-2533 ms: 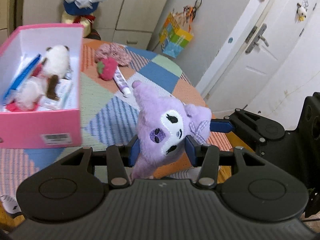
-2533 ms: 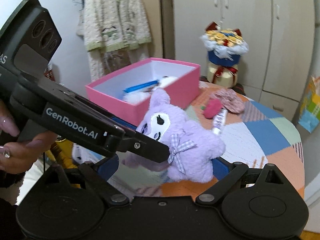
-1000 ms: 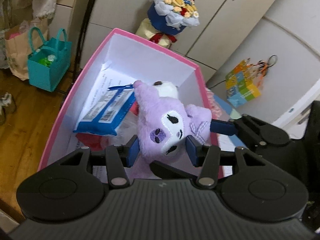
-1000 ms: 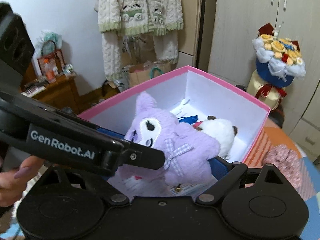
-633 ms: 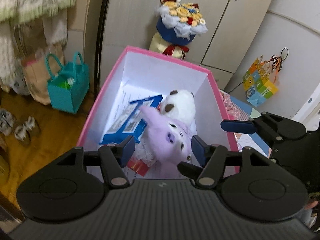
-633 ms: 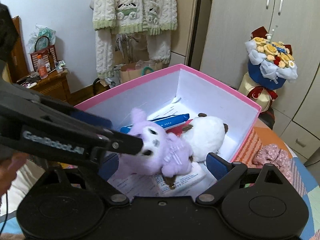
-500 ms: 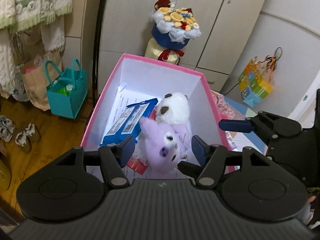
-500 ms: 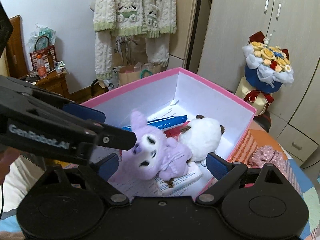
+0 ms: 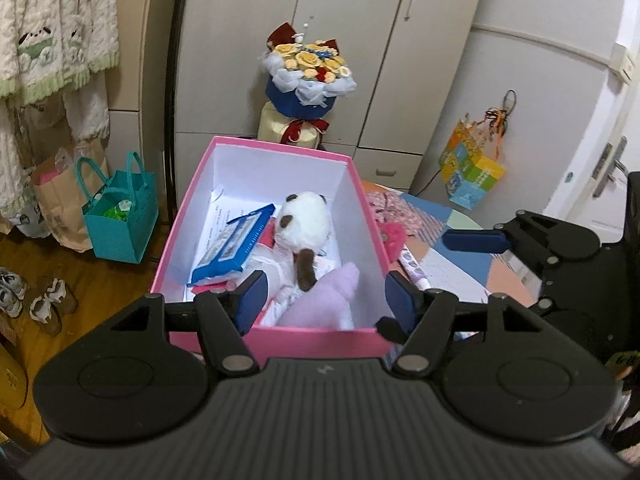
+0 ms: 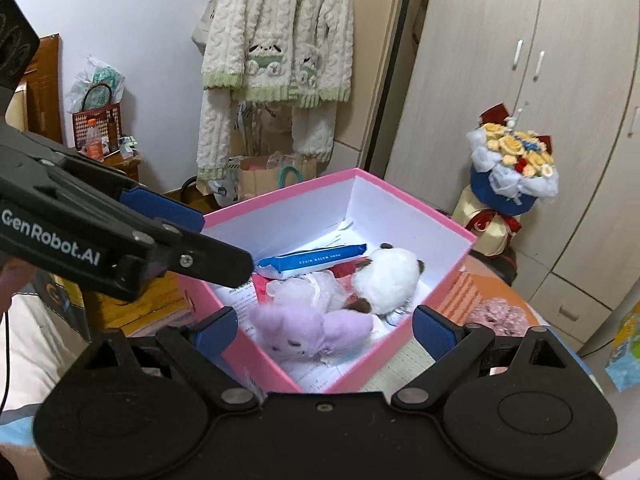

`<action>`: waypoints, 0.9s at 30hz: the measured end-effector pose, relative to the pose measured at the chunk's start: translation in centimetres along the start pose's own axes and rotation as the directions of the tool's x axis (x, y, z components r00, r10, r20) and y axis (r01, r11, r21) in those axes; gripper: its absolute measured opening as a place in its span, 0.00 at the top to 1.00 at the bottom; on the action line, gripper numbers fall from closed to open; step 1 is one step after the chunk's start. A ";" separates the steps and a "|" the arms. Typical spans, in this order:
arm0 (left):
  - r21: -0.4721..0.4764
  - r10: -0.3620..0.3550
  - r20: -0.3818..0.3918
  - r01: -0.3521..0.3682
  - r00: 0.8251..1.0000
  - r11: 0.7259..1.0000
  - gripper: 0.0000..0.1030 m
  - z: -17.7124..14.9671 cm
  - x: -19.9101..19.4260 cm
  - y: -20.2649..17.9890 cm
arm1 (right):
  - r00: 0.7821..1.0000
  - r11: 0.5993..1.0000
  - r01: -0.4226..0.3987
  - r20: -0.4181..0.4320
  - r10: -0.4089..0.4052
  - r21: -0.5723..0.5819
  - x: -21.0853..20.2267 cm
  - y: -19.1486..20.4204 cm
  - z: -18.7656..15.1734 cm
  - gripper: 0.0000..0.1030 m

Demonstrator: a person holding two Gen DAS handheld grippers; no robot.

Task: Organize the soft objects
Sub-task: 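Move both tools back toward the white tube on the table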

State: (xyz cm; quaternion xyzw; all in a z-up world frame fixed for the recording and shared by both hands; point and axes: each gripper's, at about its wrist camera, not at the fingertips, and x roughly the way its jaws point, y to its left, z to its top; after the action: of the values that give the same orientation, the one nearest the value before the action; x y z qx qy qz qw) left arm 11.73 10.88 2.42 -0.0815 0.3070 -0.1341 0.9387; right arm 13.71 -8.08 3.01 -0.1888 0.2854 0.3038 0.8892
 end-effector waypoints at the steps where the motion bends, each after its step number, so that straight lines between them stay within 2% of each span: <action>1: 0.008 -0.002 0.001 0.002 1.000 1.000 0.38 -0.2 -0.4 -0.3 | 1.000 1.000 0.006 0.007 -0.006 0.004 -0.7 -0.1 -0.4 0.06; 7: 0.065 -0.018 0.000 0.018 1.000 0.998 0.38 -1.3 -1.8 -2.8 | 0.998 0.997 0.034 0.052 -0.038 0.067 -5.2 -1.9 -4.3 0.06; 13: 0.122 -0.049 -0.023 0.052 0.999 0.991 0.38 -2.1 -1.5 -6.2 | 0.991 0.987 0.099 0.080 -0.109 0.126 -8.4 -4.6 -8.1 0.06; 20: 0.180 -0.104 -0.075 0.116 0.992 0.977 0.38 -2.5 0.8 -10.7 | 0.989 0.983 0.104 0.089 -0.118 0.148 -9.3 -7.0 -11.0 0.07; 27: 0.173 -0.148 -0.102 0.164 0.984 0.971 0.39 -2.3 4.1 -13.6 | 0.985 0.989 0.085 0.137 -0.102 0.120 -8.8 -8.4 -13.0 0.12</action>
State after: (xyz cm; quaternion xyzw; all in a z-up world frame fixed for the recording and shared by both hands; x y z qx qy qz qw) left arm 10.76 -3.46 1.47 -0.0137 0.3273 -0.2386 0.9142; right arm 8.26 -24.76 -0.11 -0.1288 0.2286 0.2577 0.9299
